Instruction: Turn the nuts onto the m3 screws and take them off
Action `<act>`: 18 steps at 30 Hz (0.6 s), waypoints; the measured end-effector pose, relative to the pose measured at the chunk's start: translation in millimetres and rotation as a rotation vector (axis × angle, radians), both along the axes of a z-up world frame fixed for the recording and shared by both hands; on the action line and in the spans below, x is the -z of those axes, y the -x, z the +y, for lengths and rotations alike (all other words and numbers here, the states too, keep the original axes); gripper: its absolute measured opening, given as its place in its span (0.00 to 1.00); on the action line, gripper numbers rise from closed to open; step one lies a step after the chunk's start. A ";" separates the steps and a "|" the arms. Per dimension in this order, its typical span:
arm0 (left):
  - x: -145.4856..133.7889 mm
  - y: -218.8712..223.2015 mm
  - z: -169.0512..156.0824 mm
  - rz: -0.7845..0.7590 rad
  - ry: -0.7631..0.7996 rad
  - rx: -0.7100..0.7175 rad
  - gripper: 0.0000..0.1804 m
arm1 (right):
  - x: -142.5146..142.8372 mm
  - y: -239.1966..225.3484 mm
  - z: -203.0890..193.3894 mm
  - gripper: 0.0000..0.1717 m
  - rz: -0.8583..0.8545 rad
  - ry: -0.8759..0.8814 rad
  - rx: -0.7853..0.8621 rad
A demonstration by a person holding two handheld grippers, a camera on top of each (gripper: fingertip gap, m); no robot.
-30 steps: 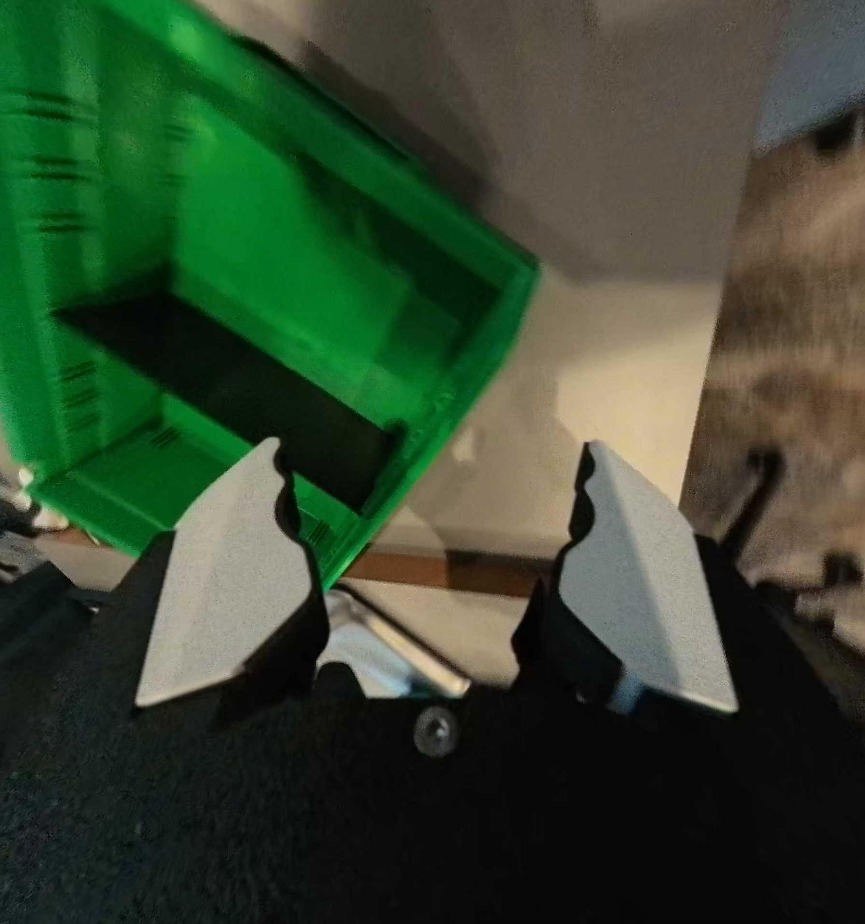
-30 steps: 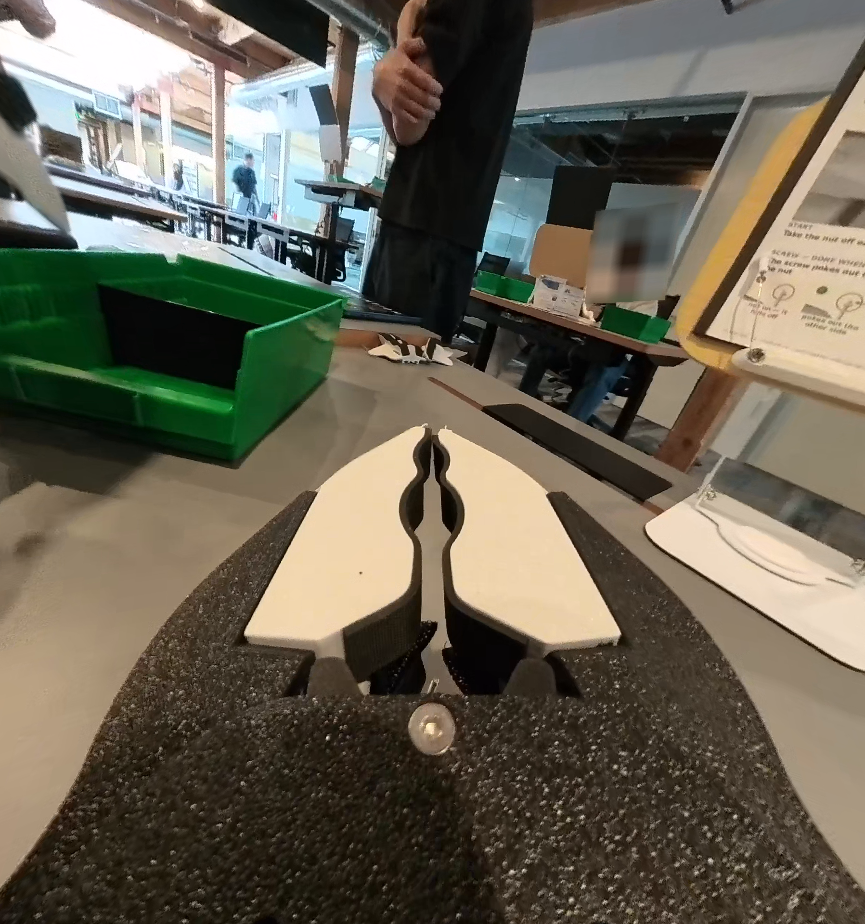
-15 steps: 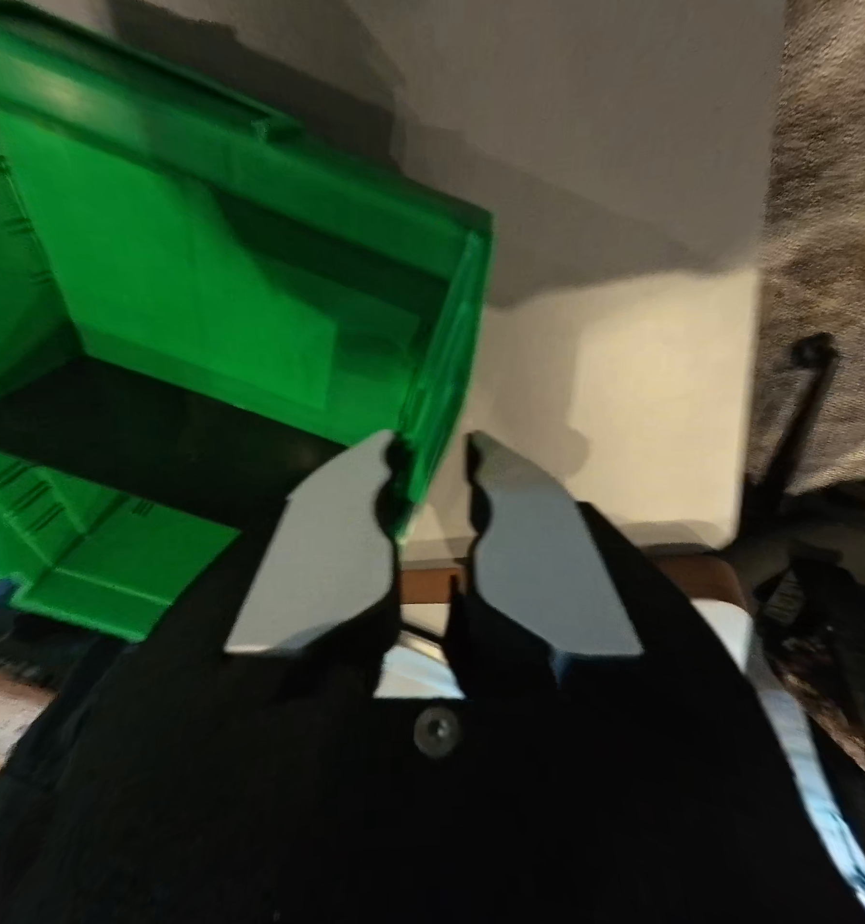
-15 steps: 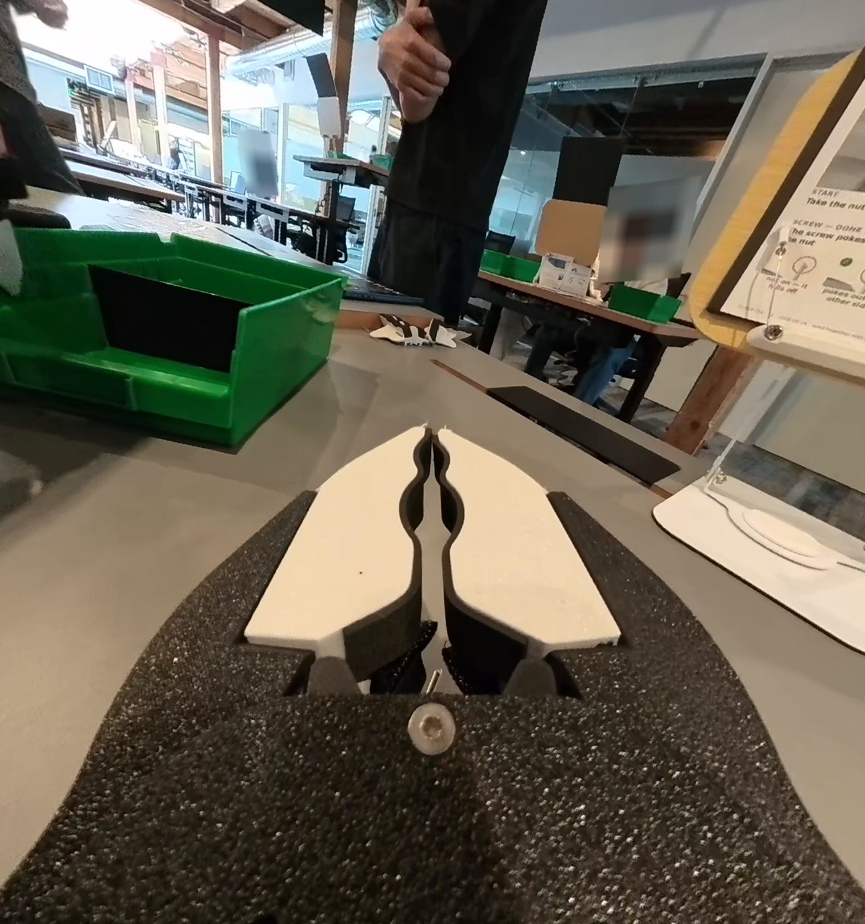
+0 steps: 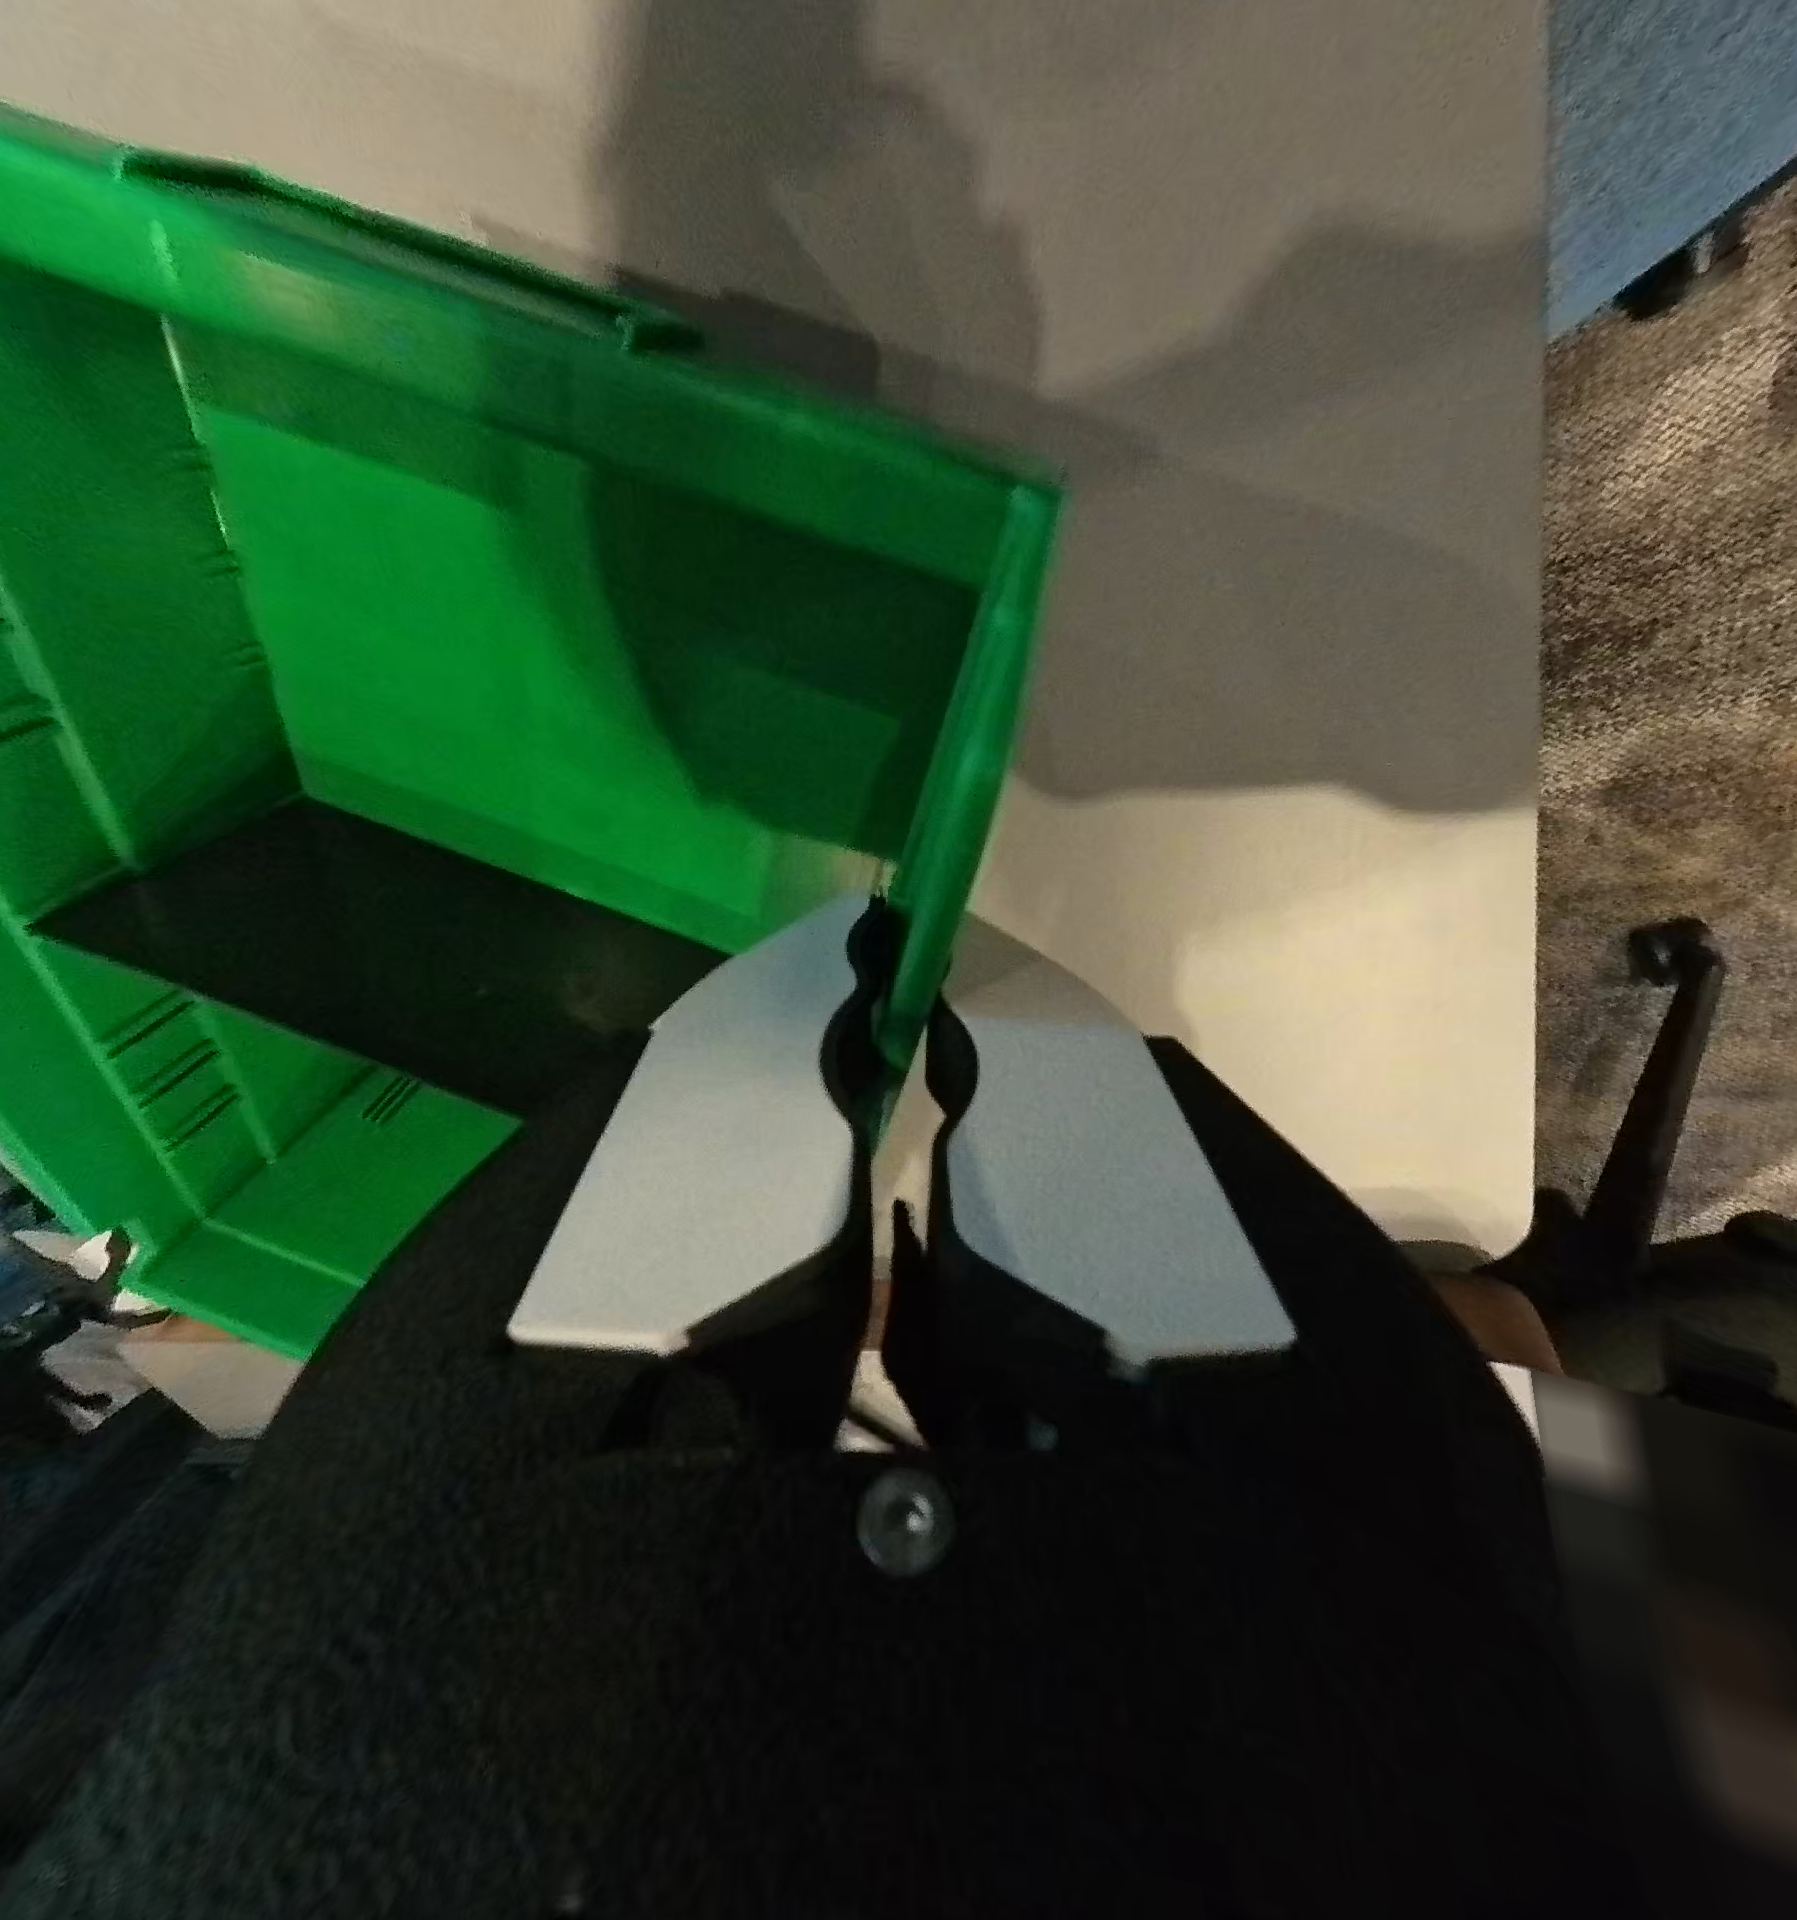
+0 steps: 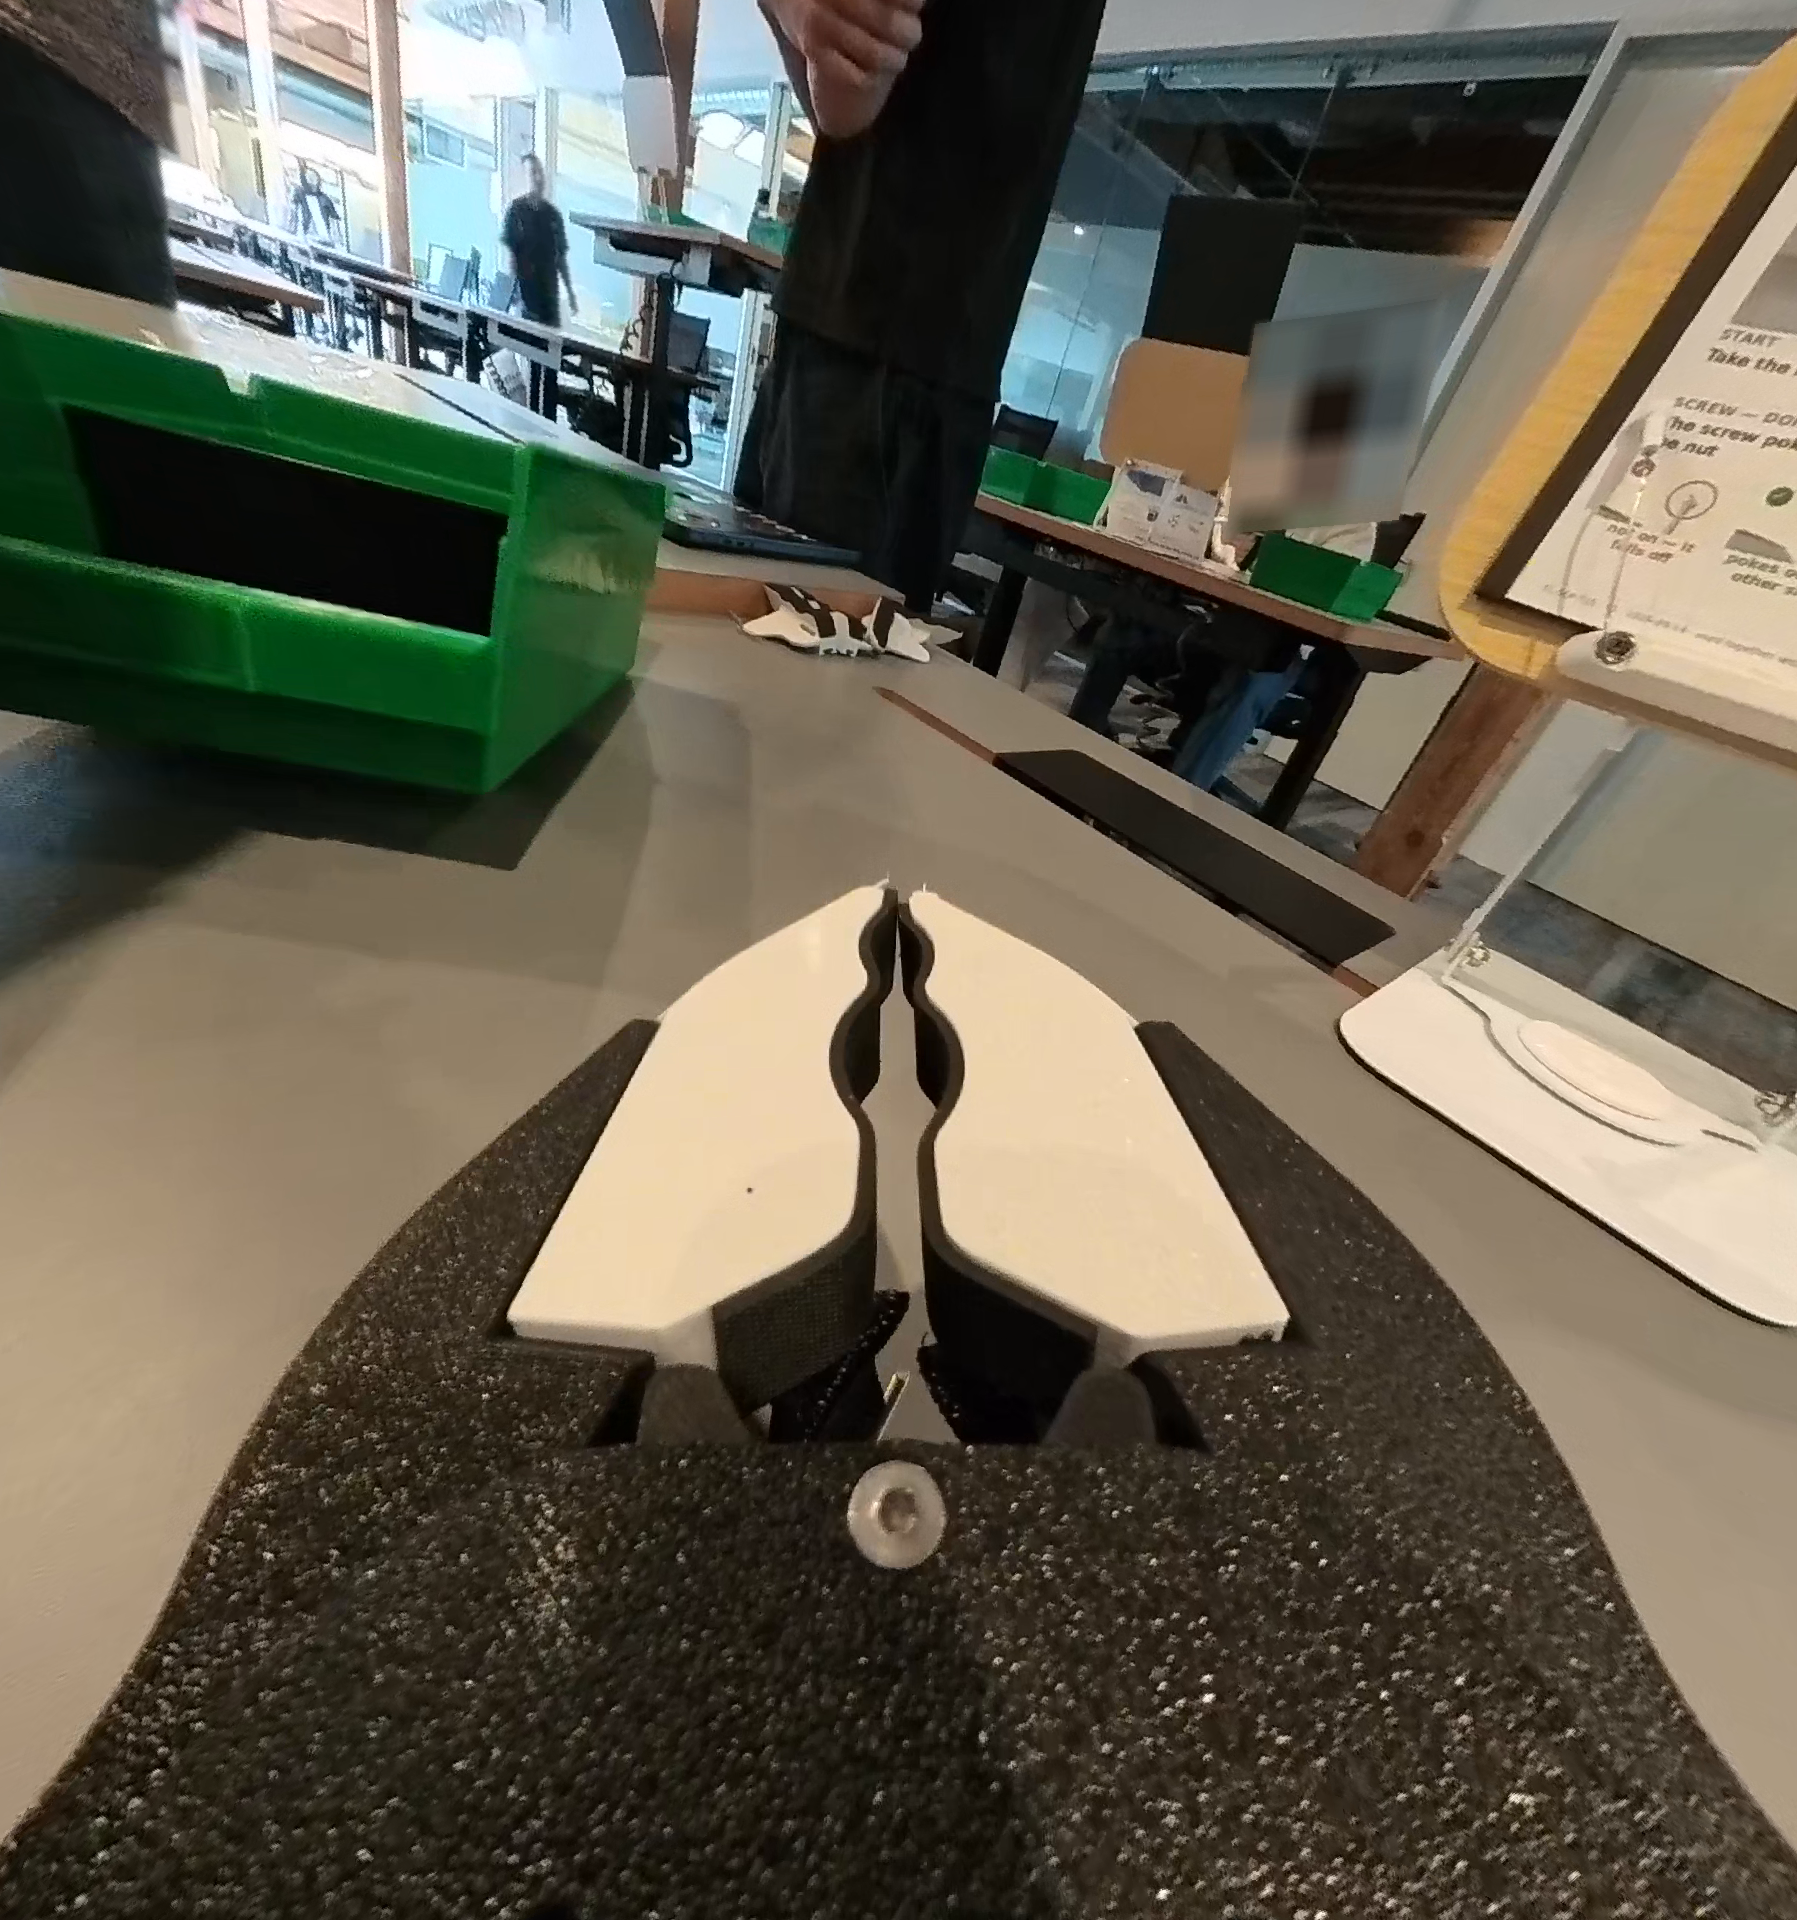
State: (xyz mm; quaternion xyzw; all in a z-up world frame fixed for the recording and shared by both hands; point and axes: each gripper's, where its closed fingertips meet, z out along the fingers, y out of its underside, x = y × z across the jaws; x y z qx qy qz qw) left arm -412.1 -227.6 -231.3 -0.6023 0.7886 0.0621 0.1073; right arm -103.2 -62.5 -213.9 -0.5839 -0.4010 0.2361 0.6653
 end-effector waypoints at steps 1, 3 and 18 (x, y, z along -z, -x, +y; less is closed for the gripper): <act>-0.7 -0.3 -0.6 -0.004 0.001 -0.002 0.02 | 0.2 0.1 0.0 0.00 -0.002 -0.001 0.001; -3.1 -5.3 -6.0 -0.009 0.020 0.008 0.02 | 0.5 -0.1 0.2 0.00 -0.005 -0.003 0.003; -5.4 -16.2 -12.9 -0.006 0.040 0.051 0.02 | 0.7 -0.2 0.6 0.00 0.000 0.007 0.002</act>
